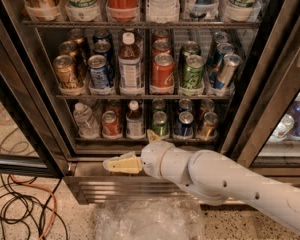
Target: Pick water bottle from bottom shelf of fridge
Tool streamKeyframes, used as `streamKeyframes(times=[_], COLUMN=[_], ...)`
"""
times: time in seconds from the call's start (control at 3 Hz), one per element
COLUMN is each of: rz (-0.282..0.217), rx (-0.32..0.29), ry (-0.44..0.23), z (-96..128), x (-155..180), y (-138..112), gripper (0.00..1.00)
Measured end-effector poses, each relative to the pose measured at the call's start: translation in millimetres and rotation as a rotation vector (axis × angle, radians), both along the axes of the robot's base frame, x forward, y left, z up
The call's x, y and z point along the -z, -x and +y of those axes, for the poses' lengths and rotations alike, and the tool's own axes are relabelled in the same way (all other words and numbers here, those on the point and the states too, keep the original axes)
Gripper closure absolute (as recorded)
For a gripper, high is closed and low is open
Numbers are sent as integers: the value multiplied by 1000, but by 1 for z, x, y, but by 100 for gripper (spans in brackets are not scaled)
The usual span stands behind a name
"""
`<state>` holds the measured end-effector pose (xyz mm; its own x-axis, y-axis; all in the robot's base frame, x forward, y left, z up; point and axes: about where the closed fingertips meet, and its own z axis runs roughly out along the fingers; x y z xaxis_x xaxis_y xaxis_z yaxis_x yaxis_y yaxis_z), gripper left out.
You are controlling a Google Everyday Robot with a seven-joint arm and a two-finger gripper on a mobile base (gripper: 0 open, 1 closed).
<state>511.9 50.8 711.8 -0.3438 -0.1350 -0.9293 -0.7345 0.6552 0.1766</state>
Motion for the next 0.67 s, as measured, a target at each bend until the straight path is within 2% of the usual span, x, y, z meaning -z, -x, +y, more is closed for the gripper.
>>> streamKeyframes(times=[0.33, 0.67], rz=[-50, -89], rx=[-9, 14], ry=[-65, -80], z=[28, 48], x=[5, 14], y=[-14, -28], gripper=[0, 0])
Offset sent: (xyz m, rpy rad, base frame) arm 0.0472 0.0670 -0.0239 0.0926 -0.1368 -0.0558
